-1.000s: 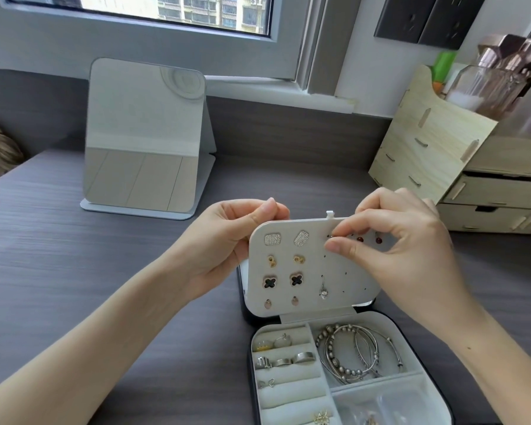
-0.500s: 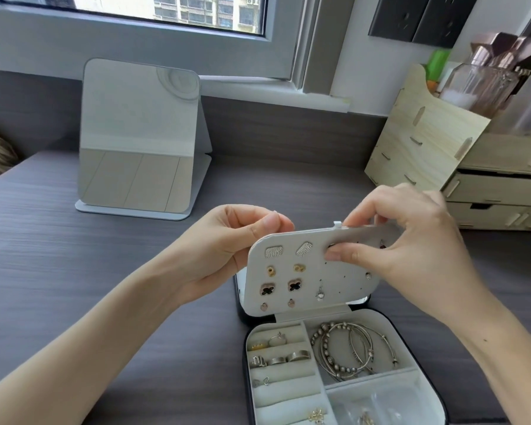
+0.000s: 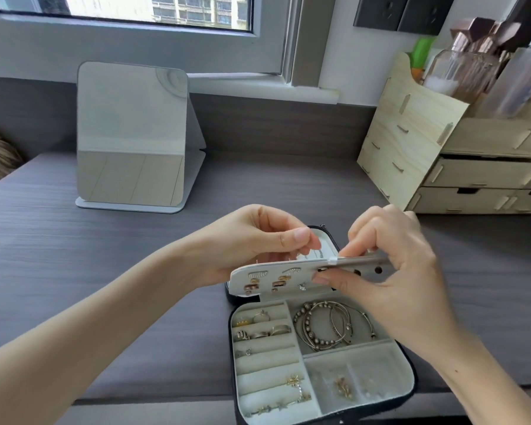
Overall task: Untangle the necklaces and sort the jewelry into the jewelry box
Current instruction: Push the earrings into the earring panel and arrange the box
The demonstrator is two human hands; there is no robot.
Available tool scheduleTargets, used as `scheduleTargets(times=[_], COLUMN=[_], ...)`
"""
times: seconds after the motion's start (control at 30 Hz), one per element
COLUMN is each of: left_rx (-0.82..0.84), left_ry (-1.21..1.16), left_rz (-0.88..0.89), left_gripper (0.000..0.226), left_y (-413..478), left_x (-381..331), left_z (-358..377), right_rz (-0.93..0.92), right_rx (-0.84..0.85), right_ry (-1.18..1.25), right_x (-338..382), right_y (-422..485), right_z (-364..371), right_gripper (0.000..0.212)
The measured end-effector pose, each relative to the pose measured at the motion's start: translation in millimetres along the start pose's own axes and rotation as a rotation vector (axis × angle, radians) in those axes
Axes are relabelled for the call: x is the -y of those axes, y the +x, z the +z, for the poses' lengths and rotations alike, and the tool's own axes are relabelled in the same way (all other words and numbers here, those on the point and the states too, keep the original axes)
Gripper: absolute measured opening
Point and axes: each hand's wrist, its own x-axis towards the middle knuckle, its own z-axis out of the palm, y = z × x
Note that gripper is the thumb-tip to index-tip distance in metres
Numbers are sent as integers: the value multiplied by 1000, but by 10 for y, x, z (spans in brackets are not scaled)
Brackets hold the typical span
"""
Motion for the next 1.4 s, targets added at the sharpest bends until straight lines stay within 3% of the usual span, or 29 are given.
scheduleTargets(times=[0.2,0.77,1.4], left_rx=[122,254,223], left_ry=[2,34,53], left_rz=[0,-23,21], left_gripper=[34,28,25], left_y=[53,105,115], left_x=[63,122,99], left_z=[47,61,64], right_rz=[-72,-103,-91], right_rx=[-54,-111,-117], right_ry=[-22,-84,-87], right_x=[-17,-41,-36], right_y=[-99,-161,-117], right_z=[16,39,47], right_gripper=[32,36,38])
